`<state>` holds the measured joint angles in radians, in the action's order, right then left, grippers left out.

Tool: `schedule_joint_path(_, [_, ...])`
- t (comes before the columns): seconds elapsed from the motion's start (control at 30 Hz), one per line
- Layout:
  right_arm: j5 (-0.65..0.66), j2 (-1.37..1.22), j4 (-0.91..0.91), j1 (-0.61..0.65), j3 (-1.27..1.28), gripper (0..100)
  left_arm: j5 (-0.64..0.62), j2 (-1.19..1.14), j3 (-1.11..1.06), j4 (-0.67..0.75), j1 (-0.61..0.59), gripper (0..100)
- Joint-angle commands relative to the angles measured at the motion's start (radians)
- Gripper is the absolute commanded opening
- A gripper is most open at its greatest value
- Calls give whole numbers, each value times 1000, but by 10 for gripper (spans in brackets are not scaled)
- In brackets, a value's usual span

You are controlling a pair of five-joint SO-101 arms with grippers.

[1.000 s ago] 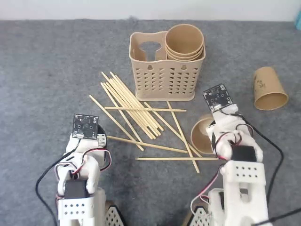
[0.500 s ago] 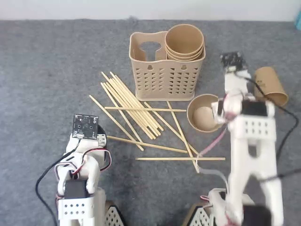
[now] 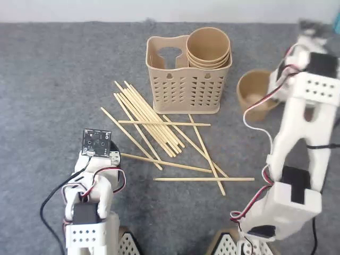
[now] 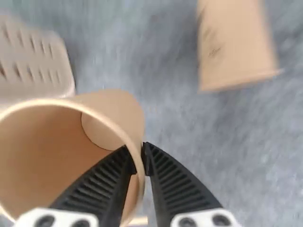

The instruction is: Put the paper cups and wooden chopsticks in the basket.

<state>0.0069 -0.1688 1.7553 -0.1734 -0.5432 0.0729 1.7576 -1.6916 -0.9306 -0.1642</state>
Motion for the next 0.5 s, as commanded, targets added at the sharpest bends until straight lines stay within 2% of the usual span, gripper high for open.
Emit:
schedule_joint_path(0.0, [-37, 7, 35, -16, -239, 9, 8, 15, 4, 21, -6, 36])
schedule_joint_path(0.3, [-29, 10, 2, 76, -572, 9, 8, 15, 4, 21, -6, 36])
schedule_joint_path(0.47, [-29, 10, 4, 170, -730, 9, 8, 15, 4, 21, -6, 36])
